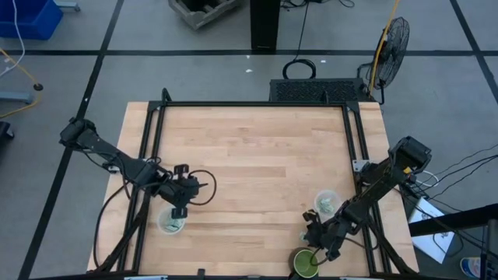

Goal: Pick and place Stevia / Truvia into bins
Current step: Put the Stevia packet into the right transparent plastic container

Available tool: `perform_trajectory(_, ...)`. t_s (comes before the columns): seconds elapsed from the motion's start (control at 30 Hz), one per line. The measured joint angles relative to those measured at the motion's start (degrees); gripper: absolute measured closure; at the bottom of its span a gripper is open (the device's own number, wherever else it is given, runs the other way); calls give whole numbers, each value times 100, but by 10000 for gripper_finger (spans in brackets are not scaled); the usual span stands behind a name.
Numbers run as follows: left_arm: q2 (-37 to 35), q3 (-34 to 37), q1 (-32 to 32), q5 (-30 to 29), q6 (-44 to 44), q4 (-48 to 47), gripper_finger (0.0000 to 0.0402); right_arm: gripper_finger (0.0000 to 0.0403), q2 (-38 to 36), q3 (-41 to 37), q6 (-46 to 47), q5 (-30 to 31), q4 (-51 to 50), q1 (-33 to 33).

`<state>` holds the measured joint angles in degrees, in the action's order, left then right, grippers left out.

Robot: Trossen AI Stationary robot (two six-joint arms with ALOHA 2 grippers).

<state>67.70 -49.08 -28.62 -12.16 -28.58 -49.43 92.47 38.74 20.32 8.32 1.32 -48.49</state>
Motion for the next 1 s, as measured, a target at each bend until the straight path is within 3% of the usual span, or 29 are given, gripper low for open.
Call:
perform_trajectory(0.23,0,0,98,0,-13,0,316,393,-211,-24,-62,128,-132,9)
perform_trajectory(0.5,0,2,123,0,-57,0,316,401,-407,-31,-299,248,-129,11)
perform_trajectory(0.63,0,2,123,1,-38,2,316,402,-638,-11,-638,901,-106,15)
perform_trajectory(0.83,0,2,123,0,-22,3,316,402,-1556,-7,-743,2500,-886,15)
perform_trajectory(1.0,0,2,123,0,-161,2,316,402,-2258,-1,-752,3088,-1310,15)
